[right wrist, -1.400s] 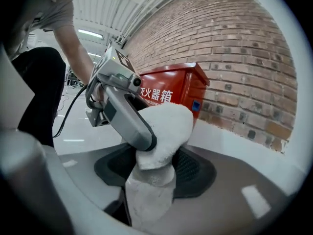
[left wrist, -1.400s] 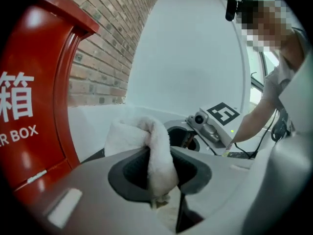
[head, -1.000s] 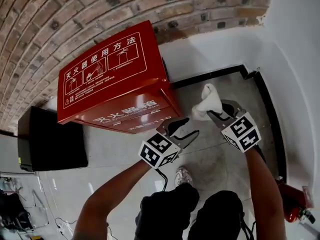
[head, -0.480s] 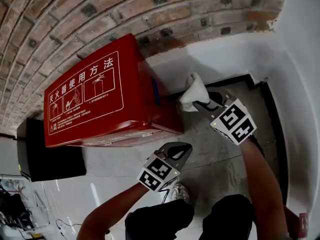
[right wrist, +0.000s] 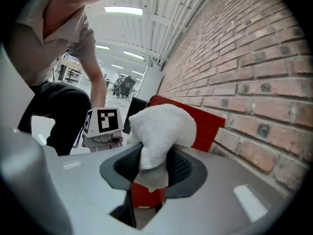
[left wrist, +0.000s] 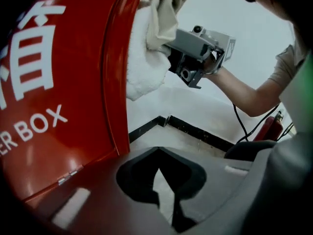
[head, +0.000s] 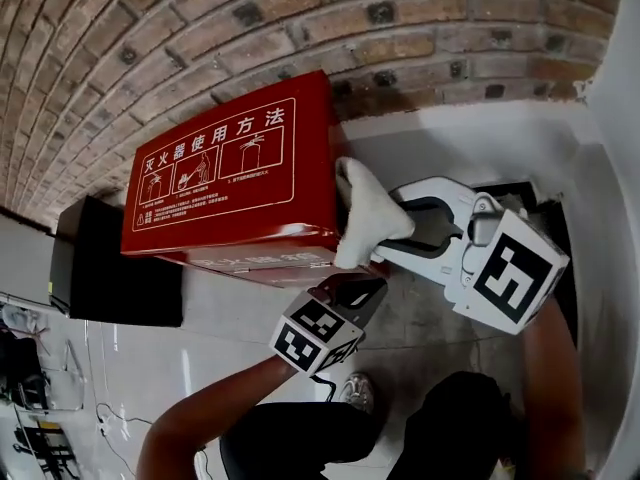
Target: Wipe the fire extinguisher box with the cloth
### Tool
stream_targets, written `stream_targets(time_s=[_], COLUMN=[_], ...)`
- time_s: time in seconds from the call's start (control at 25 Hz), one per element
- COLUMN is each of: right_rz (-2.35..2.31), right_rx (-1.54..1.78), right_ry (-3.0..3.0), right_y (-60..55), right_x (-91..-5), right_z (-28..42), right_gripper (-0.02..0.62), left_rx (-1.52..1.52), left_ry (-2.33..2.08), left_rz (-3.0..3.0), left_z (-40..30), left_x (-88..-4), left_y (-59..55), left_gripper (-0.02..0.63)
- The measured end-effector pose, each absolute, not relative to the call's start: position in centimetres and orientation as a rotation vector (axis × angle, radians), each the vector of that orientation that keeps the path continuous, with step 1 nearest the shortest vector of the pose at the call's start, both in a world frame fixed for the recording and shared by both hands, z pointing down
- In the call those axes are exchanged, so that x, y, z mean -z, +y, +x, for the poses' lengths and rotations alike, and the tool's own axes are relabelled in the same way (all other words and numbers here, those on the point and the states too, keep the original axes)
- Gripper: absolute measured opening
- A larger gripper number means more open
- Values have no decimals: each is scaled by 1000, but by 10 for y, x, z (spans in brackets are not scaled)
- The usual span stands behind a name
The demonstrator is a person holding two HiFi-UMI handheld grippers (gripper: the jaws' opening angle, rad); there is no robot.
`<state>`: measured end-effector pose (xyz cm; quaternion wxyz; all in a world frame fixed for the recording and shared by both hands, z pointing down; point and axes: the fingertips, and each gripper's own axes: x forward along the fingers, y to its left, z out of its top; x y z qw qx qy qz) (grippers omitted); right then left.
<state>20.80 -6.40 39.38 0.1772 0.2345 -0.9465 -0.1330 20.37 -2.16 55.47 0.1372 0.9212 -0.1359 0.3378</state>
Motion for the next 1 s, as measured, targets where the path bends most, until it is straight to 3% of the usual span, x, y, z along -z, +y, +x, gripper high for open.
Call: stream_targets(time_s=[0.72,1.0], right_rz=[978,1001], right_rx=[275,286], right_ry=[-2485,-2482], right_y=[-239,-202], right_x=[-408,-407], right_z=[242,271], right_gripper=[149,150], left_rx=[-1076,-1071], left_ry=[-510,-551], left_rz=[2668,2648], left_z=[192,186], left_x=[-550,-556], left_y=[-10,-8], left_gripper=[0,0])
